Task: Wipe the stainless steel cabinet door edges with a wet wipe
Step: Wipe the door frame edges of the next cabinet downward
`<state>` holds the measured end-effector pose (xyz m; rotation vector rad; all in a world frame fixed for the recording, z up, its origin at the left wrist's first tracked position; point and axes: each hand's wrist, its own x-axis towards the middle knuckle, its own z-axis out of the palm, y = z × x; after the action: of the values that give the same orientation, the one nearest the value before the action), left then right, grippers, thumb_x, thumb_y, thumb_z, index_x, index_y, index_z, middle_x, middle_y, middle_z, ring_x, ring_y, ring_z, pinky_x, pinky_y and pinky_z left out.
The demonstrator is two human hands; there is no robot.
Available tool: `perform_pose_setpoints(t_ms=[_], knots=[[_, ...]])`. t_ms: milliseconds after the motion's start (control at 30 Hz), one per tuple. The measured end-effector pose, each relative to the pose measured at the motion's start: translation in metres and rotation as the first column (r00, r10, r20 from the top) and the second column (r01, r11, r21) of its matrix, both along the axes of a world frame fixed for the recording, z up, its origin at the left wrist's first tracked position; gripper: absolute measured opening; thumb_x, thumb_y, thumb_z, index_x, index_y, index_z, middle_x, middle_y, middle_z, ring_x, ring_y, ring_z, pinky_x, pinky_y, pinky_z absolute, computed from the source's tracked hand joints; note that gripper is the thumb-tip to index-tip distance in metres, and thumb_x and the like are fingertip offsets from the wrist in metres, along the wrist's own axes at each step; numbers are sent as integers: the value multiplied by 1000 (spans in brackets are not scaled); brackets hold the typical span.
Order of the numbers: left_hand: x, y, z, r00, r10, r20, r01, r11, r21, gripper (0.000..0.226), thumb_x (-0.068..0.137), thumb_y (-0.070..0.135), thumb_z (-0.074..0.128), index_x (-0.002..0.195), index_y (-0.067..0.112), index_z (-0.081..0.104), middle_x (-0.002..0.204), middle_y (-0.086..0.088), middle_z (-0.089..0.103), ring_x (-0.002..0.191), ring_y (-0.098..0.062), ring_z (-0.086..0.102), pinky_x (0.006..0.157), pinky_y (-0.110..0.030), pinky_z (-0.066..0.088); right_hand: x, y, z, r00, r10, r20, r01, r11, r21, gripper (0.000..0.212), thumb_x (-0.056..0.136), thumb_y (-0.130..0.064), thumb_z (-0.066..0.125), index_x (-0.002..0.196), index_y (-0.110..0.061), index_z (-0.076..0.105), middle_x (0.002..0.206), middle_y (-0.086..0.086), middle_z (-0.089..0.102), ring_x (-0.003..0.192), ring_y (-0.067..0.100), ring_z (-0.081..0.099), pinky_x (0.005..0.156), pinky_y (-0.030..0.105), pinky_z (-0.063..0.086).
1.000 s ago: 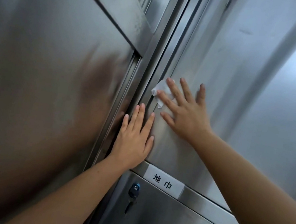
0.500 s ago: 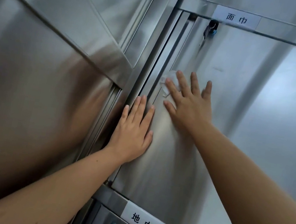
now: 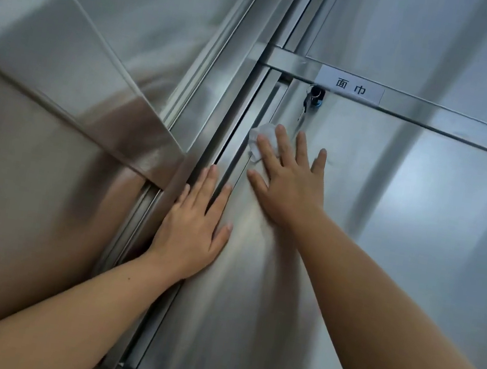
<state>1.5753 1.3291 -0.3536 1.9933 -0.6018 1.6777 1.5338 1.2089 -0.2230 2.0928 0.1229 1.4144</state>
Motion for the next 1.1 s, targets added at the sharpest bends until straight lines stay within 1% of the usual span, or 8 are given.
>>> perform_pose_setpoints(t_ms=[67,133,367,567,733,900,967,1100], knots=[[-1,0,1,1000,4,23,-4,1000,-9,64,89,39,24,142,3,32,151,-23,17,140,-36,13,109,-45,15,4,1,1,1000,20,11,-21,1000,17,62,95,-57,15,147,-34,-9,156,-3,-17,142,26,-18,111,54,-10],[-1,-1,1,999,13,45,-12,1000,-17,62,90,37,27,141,2,35,148,-25,22,138,-40,19,106,-48,20,6,1,0,999,32,25,-32,999,11,63,94,-58,13,147,-34,-10,156,-3,-18,142,27,-19,110,53,-11],[2,-4,-1,995,29,101,-25,999,-43,58,91,34,29,139,3,39,146,-28,27,134,-43,24,102,-53,28,8,5,13,998,24,55,-23,1000,-19,67,91,-61,10,148,-31,-8,157,0,-13,143,25,-17,110,52,-11],[5,-6,-1,991,53,123,-47,998,-51,57,90,32,30,138,1,41,144,-29,28,133,-44,26,100,-55,27,15,18,35,996,75,41,-77,995,61,66,95,-57,16,149,-28,-8,157,-1,-14,144,26,-10,112,52,-7],[8,-7,-1,988,63,139,-54,996,-64,57,91,31,30,139,2,39,146,-28,25,134,-43,23,102,-55,23,19,21,39,996,58,73,-63,996,65,69,94,-58,18,149,-25,-8,157,0,-14,144,25,-6,112,52,-5],[10,-8,-2,987,46,152,-35,996,-80,57,91,31,31,140,3,38,148,-26,23,135,-43,21,103,-55,21,16,25,65,994,17,106,-28,994,108,67,95,-56,15,149,-24,-7,157,3,-13,145,23,-2,112,53,-4],[10,-8,-2,988,44,151,-32,996,-78,57,91,31,30,140,3,38,148,-26,23,135,-42,21,103,-55,20,18,26,67,993,36,113,-50,990,132,66,96,-54,16,149,-24,-7,157,2,-13,145,22,-3,112,54,-4],[8,-6,-2,991,33,131,-24,998,-65,57,92,33,29,141,5,37,148,-25,22,137,-41,19,104,-53,19,26,26,51,981,129,146,-150,978,144,65,96,-53,21,150,-25,-5,158,2,-10,144,24,-5,111,55,-4]])
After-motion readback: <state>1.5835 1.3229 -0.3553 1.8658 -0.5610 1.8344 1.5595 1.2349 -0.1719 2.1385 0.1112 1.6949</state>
